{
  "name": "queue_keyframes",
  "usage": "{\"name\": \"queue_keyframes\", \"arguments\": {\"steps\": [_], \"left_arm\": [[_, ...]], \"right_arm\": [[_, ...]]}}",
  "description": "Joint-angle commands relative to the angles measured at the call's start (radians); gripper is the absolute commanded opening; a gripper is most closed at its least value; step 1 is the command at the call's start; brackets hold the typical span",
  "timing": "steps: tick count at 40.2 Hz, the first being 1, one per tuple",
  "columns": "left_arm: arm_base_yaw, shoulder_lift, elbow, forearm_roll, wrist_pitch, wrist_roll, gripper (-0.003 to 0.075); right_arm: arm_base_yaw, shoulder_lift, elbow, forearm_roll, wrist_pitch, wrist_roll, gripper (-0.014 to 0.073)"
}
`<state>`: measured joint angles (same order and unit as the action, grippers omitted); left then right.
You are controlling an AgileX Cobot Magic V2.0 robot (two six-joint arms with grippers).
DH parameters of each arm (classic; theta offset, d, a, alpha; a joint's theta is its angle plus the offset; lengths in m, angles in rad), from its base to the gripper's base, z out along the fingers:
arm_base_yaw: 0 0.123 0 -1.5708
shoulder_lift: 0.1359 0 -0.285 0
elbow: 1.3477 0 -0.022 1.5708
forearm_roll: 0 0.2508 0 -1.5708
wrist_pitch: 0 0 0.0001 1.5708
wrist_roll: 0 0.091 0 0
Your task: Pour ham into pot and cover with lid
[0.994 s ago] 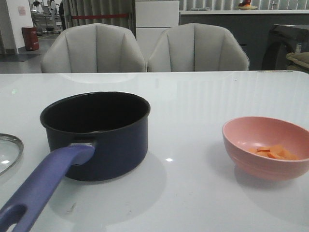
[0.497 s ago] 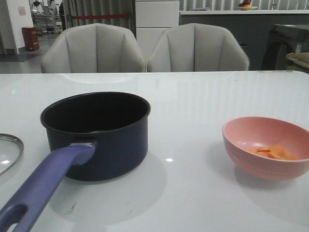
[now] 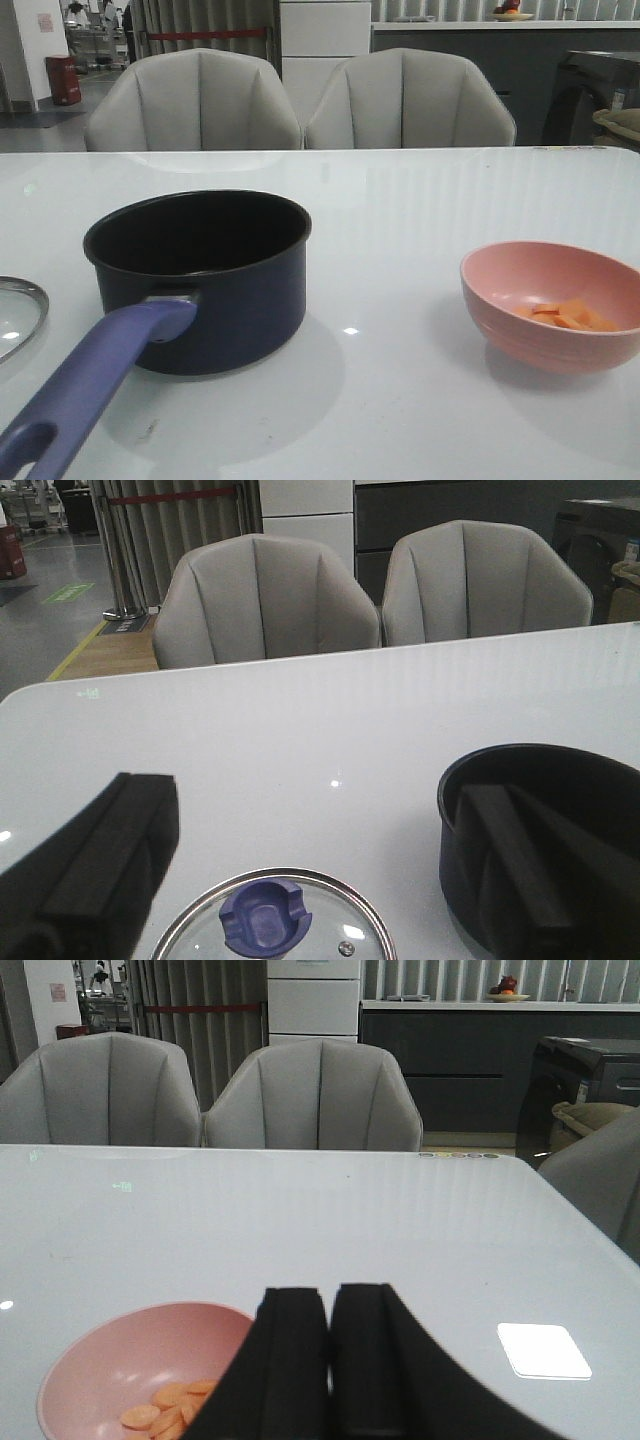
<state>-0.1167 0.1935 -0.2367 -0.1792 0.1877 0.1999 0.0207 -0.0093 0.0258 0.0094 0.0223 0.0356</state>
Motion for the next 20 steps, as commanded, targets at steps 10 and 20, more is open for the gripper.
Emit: {"name": "queue_keyframes", "arguments": {"steps": [10, 20], "left_arm": [[-0.009, 0.010, -0.027, -0.005, -0.088, 0.004, 0.0606], [-0.009, 0.010, -0.027, -0.005, -0.088, 0.004, 0.0606]], "right_arm": [[0.002, -0.005, -0.088, 0.000, -0.114, 0.013, 0.0161], [0.002, 0.244, -0.360, 0.000, 0.130, 0.013, 0.0161]]}}
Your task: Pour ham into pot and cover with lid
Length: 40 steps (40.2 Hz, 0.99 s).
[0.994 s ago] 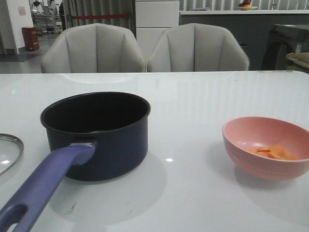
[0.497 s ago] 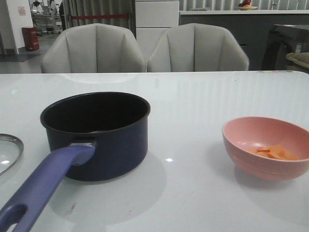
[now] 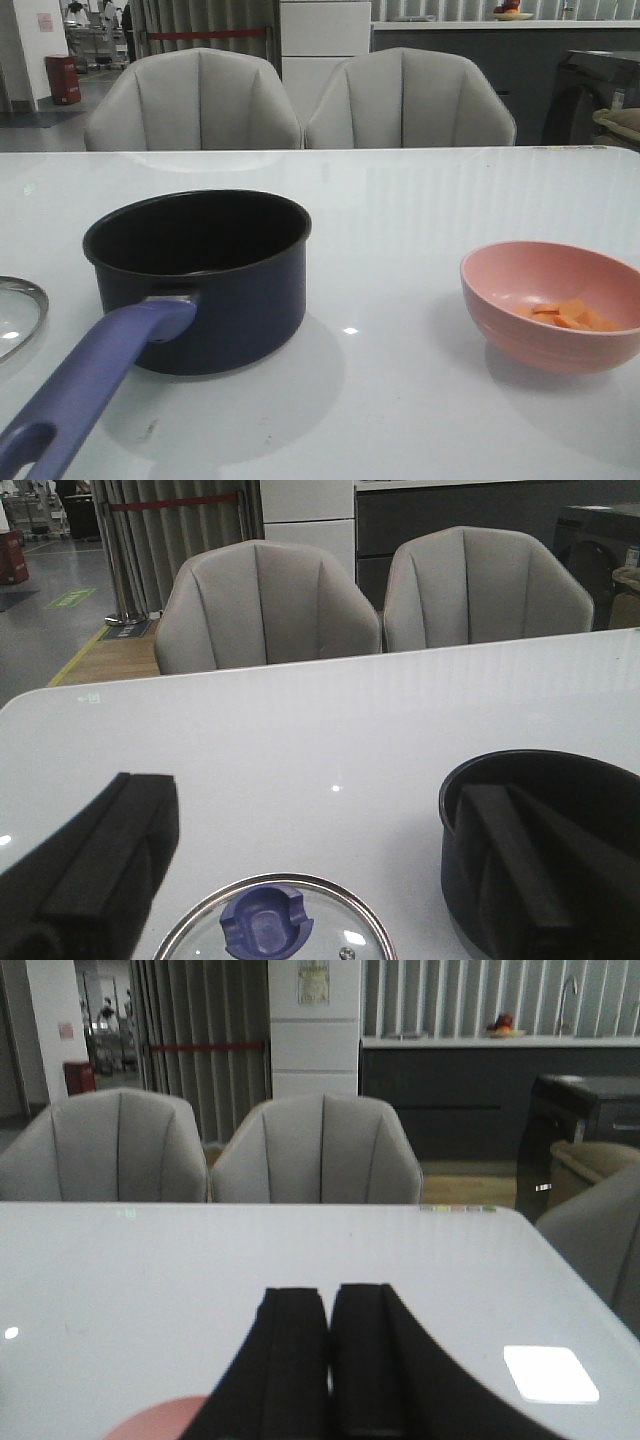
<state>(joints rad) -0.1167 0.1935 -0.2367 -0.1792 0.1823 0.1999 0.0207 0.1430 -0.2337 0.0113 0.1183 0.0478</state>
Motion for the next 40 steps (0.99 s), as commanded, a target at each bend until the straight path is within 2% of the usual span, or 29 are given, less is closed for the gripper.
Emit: {"name": "queue_keyframes", "arguments": {"steps": [1, 7, 19, 24, 27, 35, 40], "left_arm": [[-0.009, 0.010, -0.027, -0.005, -0.083, 0.004, 0.0606], [-0.009, 0.010, -0.027, -0.005, -0.087, 0.004, 0.0606], [-0.009, 0.010, -0.027, -0.005, -0.087, 0.004, 0.0606], [-0.009, 0.010, -0.027, -0.005, -0.087, 0.004, 0.0606], [-0.009, 0.010, -0.027, -0.005, -0.085, 0.004, 0.0606], [-0.009, 0.010, -0.027, -0.005, -0.085, 0.004, 0.0606], [-0.009, 0.010, -0.027, -0.005, -0.085, 0.004, 0.0606]], "right_arm": [[0.004, 0.121, -0.129, -0.002, 0.063, 0.001, 0.0161], [0.016, 0.229, -0.223, -0.002, 0.232, 0.001, 0.0161], [0.016, 0.284, -0.223, 0.004, 0.268, 0.002, 0.0162], [0.016, 0.333, -0.245, 0.016, 0.332, 0.002, 0.0169], [0.016, 0.395, -0.282, 0.035, 0.380, 0.009, 0.0216], [0.016, 0.645, -0.466, 0.061, 0.532, 0.031, 0.0456], [0.016, 0.804, -0.577, 0.067, 0.590, 0.039, 0.0488]]}}
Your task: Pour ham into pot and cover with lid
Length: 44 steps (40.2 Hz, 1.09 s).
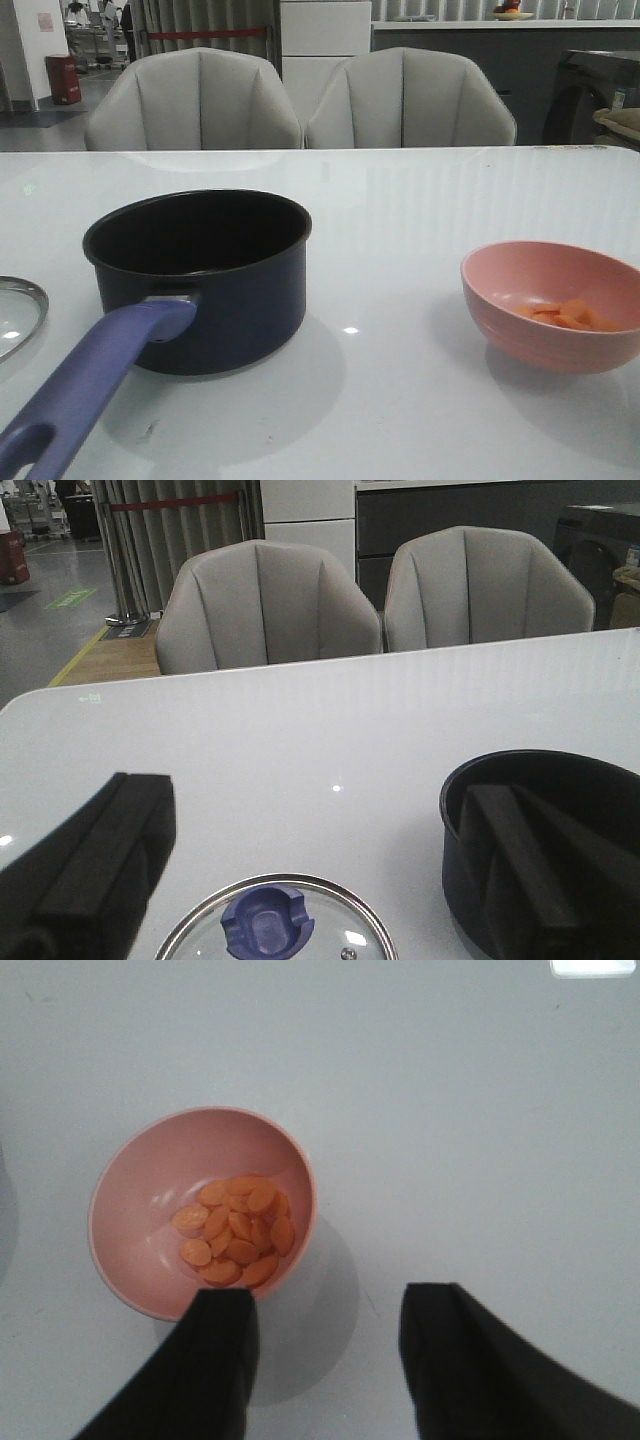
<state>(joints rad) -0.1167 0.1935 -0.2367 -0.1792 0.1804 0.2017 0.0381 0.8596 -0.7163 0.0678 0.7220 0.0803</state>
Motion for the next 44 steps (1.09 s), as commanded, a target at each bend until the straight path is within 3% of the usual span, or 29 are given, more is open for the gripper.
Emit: {"name": "queue_keyframes", "arguments": {"steps": [1, 11, 29, 40, 44], "left_arm": [[-0.009, 0.010, -0.027, -0.005, -0.083, 0.002, 0.0606], [-0.009, 0.010, -0.027, -0.004, -0.082, 0.002, 0.0606], [-0.009, 0.010, -0.027, 0.006, -0.081, 0.002, 0.0606], [-0.009, 0.010, -0.027, 0.006, -0.081, 0.002, 0.0606], [-0.009, 0.010, -0.027, 0.006, -0.081, 0.002, 0.0606]], "right_arm": [[-0.002, 0.130, -0.114, 0.016, -0.001, 0.006, 0.0486], [-0.002, 0.446, -0.303, 0.051, 0.184, -0.023, 0.0486], [-0.015, 0.692, -0.327, 0.070, 0.072, -0.087, 0.0486], [-0.022, 0.795, -0.354, 0.150, 0.061, -0.159, 0.0486], [-0.022, 0.825, -0.354, 0.150, 0.050, -0.160, 0.0455]]}}
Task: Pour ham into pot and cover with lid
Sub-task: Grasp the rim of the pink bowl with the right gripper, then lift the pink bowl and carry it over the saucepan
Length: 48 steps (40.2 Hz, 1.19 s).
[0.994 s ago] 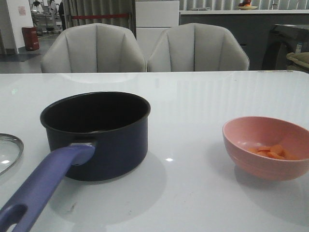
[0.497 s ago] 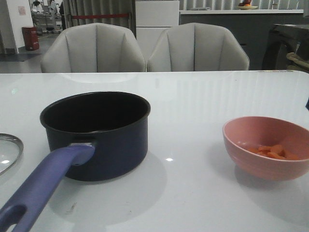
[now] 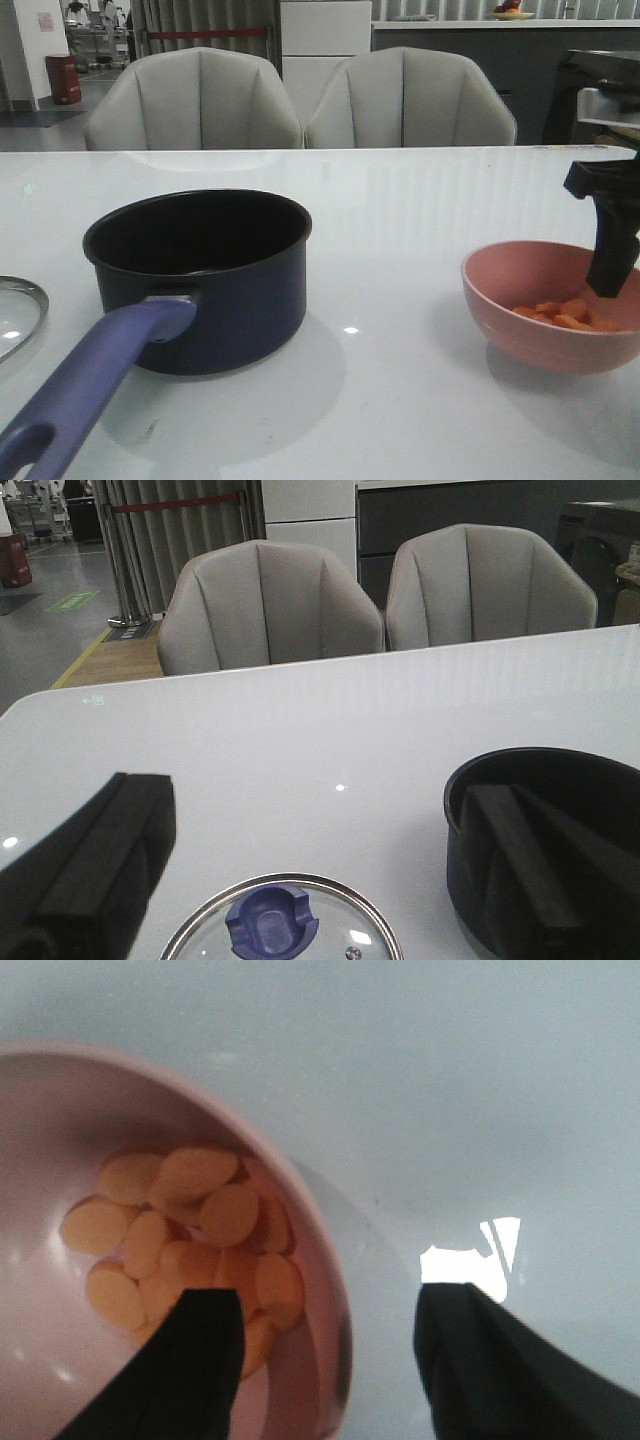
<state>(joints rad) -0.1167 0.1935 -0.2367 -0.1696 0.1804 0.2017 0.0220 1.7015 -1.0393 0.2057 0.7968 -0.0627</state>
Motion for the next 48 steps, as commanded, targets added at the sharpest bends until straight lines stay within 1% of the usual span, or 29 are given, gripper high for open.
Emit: {"name": "queue_keyframes", "arguments": {"steps": [1, 2, 4, 6, 7, 8, 10, 14, 20, 25, 30, 36, 42, 48], "left_arm": [[-0.009, 0.010, -0.027, -0.003, -0.079, 0.002, 0.0606], [-0.009, 0.010, -0.027, -0.003, -0.079, 0.002, 0.0606], [-0.009, 0.010, -0.027, -0.003, -0.079, 0.002, 0.0606], [-0.009, 0.010, -0.027, -0.003, -0.079, 0.002, 0.0606], [-0.009, 0.010, -0.027, -0.003, -0.079, 0.002, 0.0606], [-0.009, 0.010, -0.027, -0.003, -0.079, 0.002, 0.0606], [-0.009, 0.010, -0.027, -0.003, -0.079, 0.002, 0.0606], [-0.009, 0.010, -0.027, -0.003, -0.079, 0.002, 0.0606], [-0.009, 0.010, -0.027, -0.003, -0.079, 0.002, 0.0604], [-0.009, 0.010, -0.027, -0.003, -0.079, 0.002, 0.0580], [-0.009, 0.010, -0.027, -0.003, -0.079, 0.002, 0.0538], [-0.009, 0.010, -0.027, -0.003, -0.079, 0.002, 0.0485], [-0.009, 0.010, -0.027, -0.003, -0.079, 0.002, 0.0441], [-0.009, 0.010, -0.027, -0.003, -0.079, 0.002, 0.0425]], "right_arm": [[-0.006, -0.012, -0.031, 0.012, -0.026, -0.017, 0.0433], [-0.006, -0.005, -0.031, 0.013, -0.026, -0.018, 0.0404], [-0.006, 0.005, -0.032, 0.014, -0.025, -0.018, 0.0316], [-0.006, 0.010, -0.032, 0.014, -0.025, -0.021, 0.0192], [-0.006, 0.010, -0.033, 0.014, -0.024, -0.027, 0.0145], [-0.006, 0.010, -0.035, 0.014, -0.024, -0.029, 0.0116], [-0.006, 0.010, -0.045, 0.014, -0.021, -0.029, 0.0151], [-0.006, 0.009, -0.068, 0.014, 0.003, -0.029, 0.0136], [-0.006, 0.002, -0.113, 0.021, 0.069, -0.029, 0.0138], [0.022, -0.065, -0.137, 0.024, 0.045, -0.042, 0.0138], [0.088, -0.174, -0.139, 0.023, -0.052, -0.046, 0.0138], [0.215, -0.270, -0.139, 0.024, -0.126, -0.045, 0.0138], [0.338, -0.294, -0.139, 0.024, -0.190, -0.045, 0.0138], [0.454, -0.293, -0.139, 0.023, -0.364, -0.045, 0.0138]]}}
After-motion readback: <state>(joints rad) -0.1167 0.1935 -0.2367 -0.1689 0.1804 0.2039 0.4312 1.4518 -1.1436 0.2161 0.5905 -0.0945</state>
